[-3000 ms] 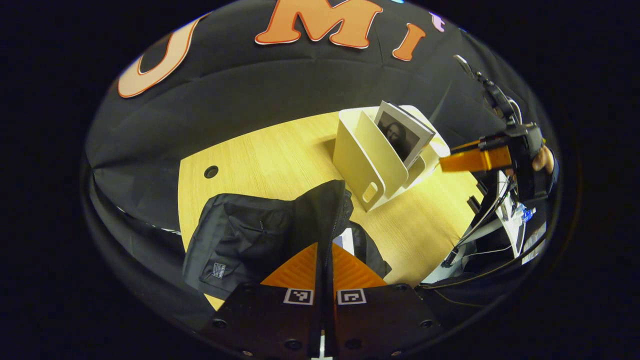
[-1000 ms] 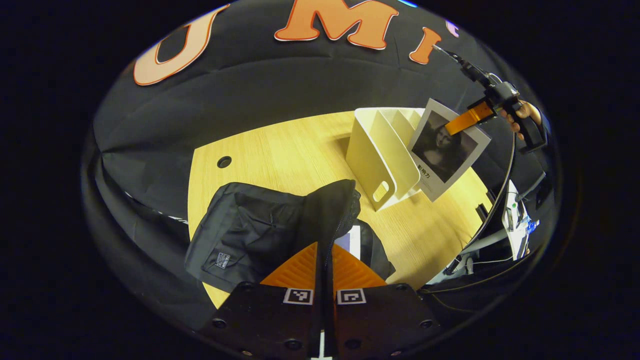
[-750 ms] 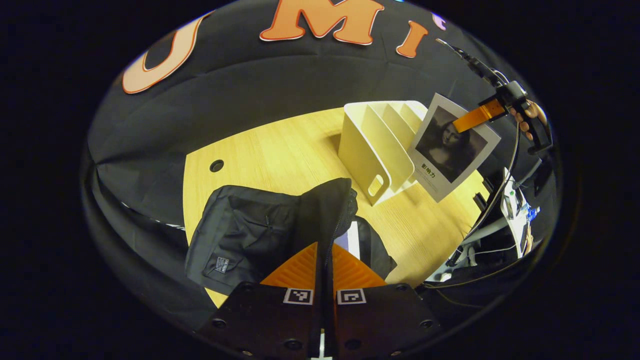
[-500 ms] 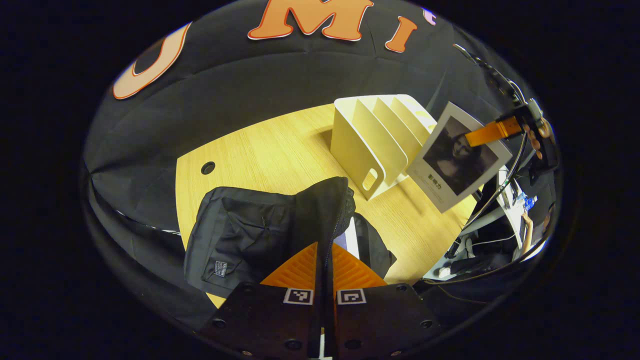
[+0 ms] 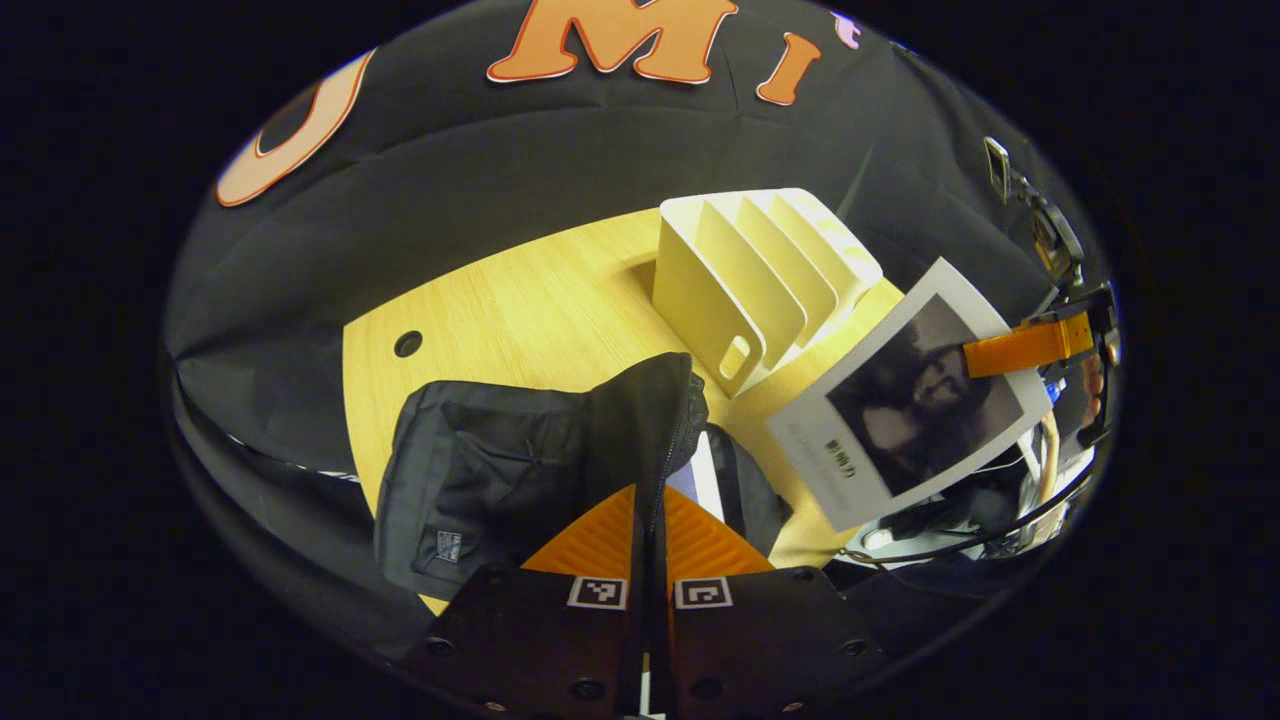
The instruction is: Open the schoolbag, grab two books from the bookshelf and put them into the schoolbag.
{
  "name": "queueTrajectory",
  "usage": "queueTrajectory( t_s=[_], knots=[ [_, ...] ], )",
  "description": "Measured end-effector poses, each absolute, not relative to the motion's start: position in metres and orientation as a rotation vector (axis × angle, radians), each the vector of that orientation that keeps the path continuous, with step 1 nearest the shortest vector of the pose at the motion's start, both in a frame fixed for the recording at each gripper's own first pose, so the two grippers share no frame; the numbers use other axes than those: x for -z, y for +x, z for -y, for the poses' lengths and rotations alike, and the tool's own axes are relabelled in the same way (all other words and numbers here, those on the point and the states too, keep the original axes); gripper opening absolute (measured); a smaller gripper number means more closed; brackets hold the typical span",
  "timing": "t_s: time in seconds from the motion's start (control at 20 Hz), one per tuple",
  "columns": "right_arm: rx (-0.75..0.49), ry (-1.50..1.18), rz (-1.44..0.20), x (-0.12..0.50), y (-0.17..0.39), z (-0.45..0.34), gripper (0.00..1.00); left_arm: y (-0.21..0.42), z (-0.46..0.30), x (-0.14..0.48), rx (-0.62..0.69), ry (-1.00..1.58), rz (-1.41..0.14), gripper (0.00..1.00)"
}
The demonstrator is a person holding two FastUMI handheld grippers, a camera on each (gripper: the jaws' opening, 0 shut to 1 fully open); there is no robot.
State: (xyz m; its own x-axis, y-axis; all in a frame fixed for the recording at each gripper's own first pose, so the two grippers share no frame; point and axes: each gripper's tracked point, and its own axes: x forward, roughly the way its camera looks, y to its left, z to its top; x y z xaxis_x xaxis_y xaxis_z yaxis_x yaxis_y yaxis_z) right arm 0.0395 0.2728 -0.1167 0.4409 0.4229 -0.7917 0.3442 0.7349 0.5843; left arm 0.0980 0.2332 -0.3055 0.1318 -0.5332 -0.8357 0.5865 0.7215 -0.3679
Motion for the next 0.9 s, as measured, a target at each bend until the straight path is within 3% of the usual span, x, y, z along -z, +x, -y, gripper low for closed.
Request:
queueTrajectory(
  t_s=[0.9],
  knots=[
    [-0.214,1.277,-0.981,0.215,0.106,-0.432,0.32,0.109,-0.221,0.287,0.816,-0.006,-1.11,0.02]
  ],
)
